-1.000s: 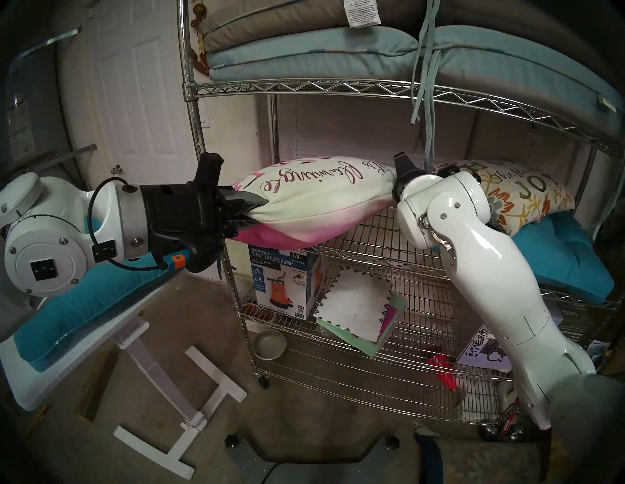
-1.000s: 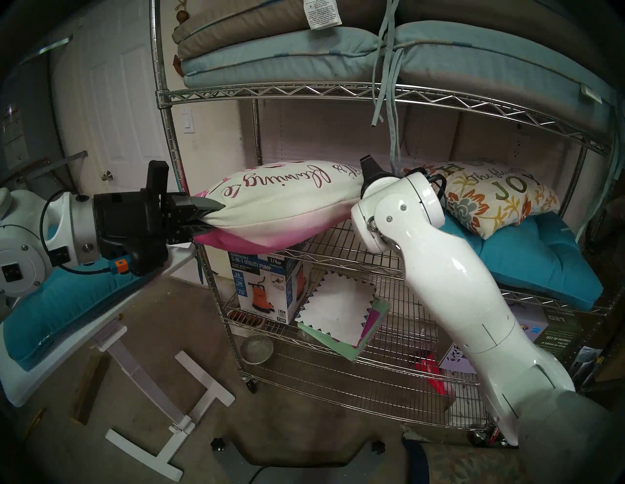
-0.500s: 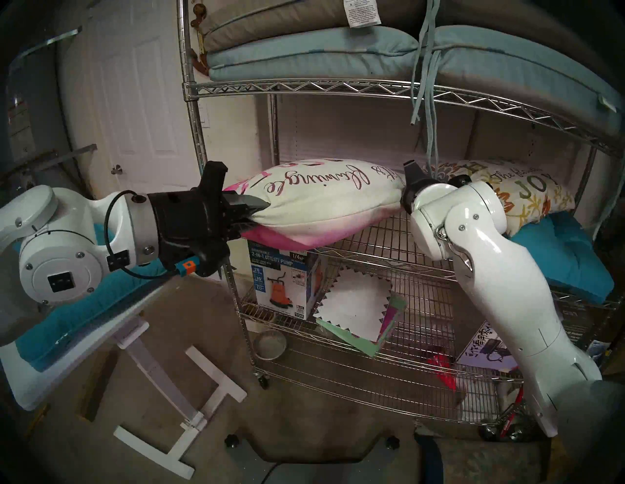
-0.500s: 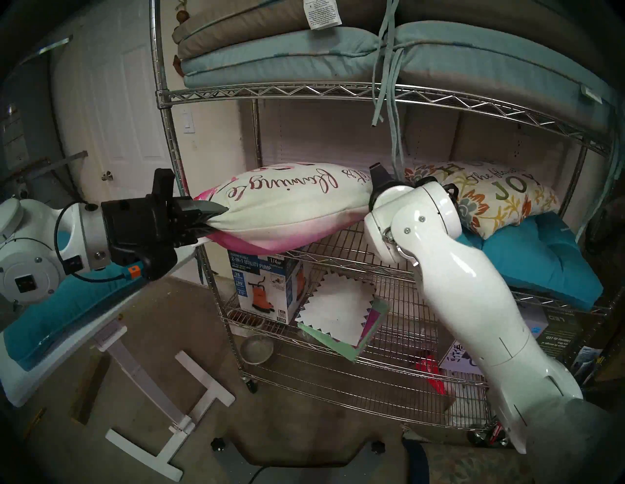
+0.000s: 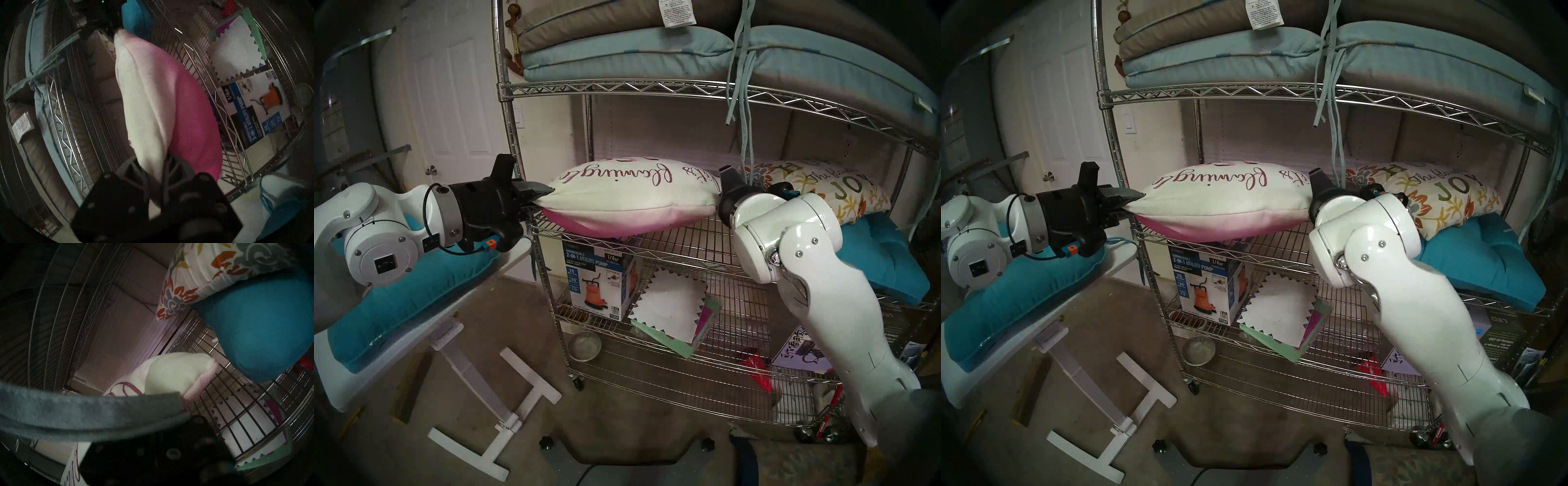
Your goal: Put cushion on the shelf
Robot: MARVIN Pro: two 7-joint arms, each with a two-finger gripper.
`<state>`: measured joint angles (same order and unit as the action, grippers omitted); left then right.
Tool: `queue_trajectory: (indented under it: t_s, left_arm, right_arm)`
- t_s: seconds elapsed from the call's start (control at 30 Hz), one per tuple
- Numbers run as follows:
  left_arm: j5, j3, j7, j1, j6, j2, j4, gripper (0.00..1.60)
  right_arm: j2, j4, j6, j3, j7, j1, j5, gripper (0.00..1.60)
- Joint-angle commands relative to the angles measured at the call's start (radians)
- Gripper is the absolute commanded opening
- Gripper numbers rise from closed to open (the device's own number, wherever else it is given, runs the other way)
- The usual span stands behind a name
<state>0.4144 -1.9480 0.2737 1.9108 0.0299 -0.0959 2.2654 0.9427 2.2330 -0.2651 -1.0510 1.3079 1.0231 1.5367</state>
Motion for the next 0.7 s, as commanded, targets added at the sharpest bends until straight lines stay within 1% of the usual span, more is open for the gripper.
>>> queue_trajectory:
  t_s: [0.0,0.5,0.67]
  left_arm:
    - [0.037,-0.001,-0.033,-0.023,-0.014,-0.004,-0.038,0.00]
    - [0.120,0.050,-0.075,-0.036,-0.018,-0.004,-0.080,0.00]
    - [0.143,0.065,-0.085,-0.040,-0.020,-0.004,-0.105,0.00]
  right_arm:
    - [-0.018,0.073,-0.007,-0.017,0.010,0.012,-0.005,0.00]
    - [-0.011,0.210,-0.024,0.007,0.060,0.065,-0.001,0.00]
    - [-0.001,0.210,-0.029,0.017,0.071,0.068,0.000,0.00]
